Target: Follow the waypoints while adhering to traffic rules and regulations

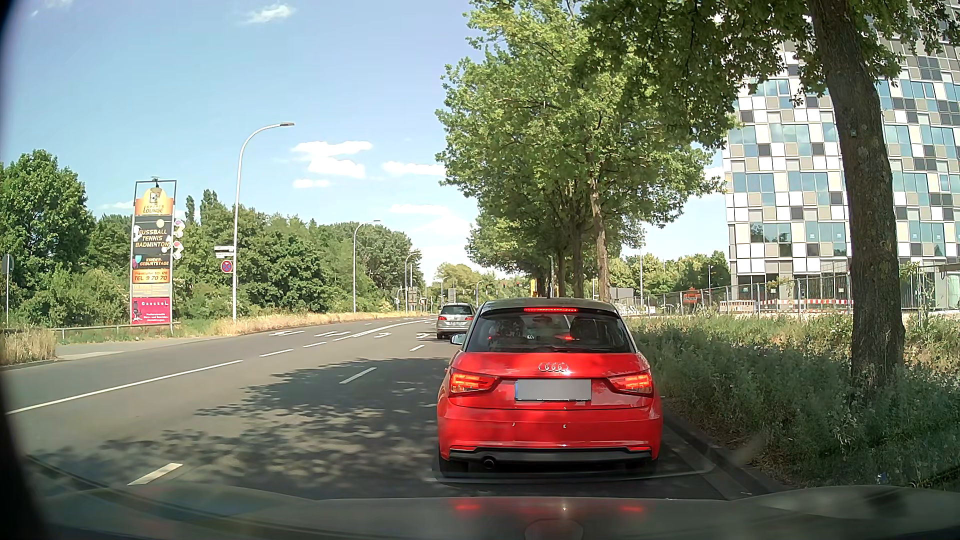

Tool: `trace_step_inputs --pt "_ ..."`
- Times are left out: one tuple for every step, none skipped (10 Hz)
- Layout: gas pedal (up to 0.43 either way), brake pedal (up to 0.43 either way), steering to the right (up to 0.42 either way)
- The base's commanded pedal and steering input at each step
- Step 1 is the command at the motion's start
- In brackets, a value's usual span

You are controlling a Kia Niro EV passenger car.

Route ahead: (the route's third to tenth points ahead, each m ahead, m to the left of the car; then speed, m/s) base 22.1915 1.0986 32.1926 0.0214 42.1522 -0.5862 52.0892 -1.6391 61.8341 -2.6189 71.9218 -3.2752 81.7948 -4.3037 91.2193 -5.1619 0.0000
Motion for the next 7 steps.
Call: trace_step_inputs --pt "0.000 0.220 0.001" --pt "0.000 0.220 0.000" --pt "0.000 0.226 0.000" --pt "0.000 0.226 0.001" --pt "0.000 0.220 0.000" --pt "0.000 0.226 0.001" --pt "0.000 0.226 0.001"
